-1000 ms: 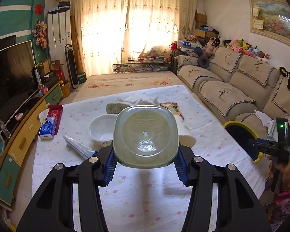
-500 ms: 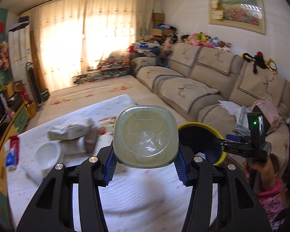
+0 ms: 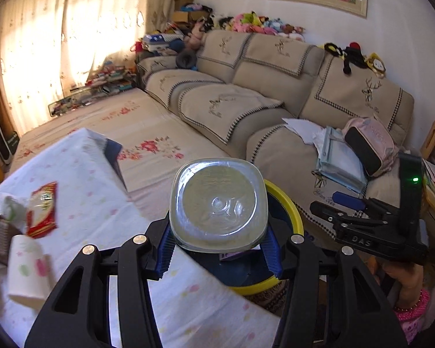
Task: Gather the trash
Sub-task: 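Carry the bottle over the bin and open the left gripper, then lower the right gripper onto the white foam net sleeve and close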
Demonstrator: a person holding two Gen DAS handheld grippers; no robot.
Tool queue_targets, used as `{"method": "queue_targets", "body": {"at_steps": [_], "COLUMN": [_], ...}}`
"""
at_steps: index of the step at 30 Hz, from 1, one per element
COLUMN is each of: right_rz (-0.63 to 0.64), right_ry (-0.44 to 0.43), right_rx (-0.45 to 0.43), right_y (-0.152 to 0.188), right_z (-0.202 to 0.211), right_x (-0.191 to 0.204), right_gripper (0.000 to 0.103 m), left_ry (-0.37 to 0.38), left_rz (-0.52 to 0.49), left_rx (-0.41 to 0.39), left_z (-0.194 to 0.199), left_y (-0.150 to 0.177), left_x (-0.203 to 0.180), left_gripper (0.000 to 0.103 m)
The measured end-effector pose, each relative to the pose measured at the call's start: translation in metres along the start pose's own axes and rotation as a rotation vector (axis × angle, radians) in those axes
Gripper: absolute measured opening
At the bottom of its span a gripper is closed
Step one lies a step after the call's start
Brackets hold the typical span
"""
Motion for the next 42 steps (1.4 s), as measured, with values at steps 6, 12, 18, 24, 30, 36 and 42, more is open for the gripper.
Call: {"method": "queue_targets", "body": {"at_steps": [6,12,18,24,30,36,42], "right_rz": [-0.024,-0.031,-0.015,0.027,0.074,0.172,0.284], "right_ry": [0.01,0.01,-0.007,-0.034,-0.066,-0.14,-0.231], "right_rx": [0.018,0.025,0.026,0.015,0.009,0.018,0.046], "right_y": [0.002,0.004,0.004,0.004,0.005,0.016,0.037], "right_z": [-0.007,-0.008,-0.007,0.001,0.011,0.024,0.035], "right_x": [-0.014,-0.014,-0.004,0.017,0.047,0.099,0.161], "right_gripper": [0.067,0.068,0.068,0.068,0.068,0.069,0.069], "left_ry": [-0.006,-0.03,-0.05,-0.089,-0.212,-0.35,-0.463], "left_rz": [-0.014,-0.013,-0.012,0.042,0.127,0.249,0.366], "left_rx": [0.066,0.08,0.021,-0.09,-0.19,-0.258,-0.278], "left_z": [-0.054,-0.067,-0.016,0.064,0.151,0.226,0.28], "left_y": [0.003,0.005,0.004,0.015,0.048,0.1,0.158], "left_x": [-0.004,-0.001,0.002,0.017,0.052,0.095,0.13], "left_gripper": [0.051,0.061,0.066,0.079,0.086,0.088,0.088]}}
Point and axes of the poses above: each gripper's, at about its wrist camera, not at the fingertips, and z roughly against the way its jaws point, x to its left, y to its underside, the point moved 9 cm from there along -z, roughly the way its jaws point, and after that the axes turned 13 degrees about y, right-handed, at the moved point
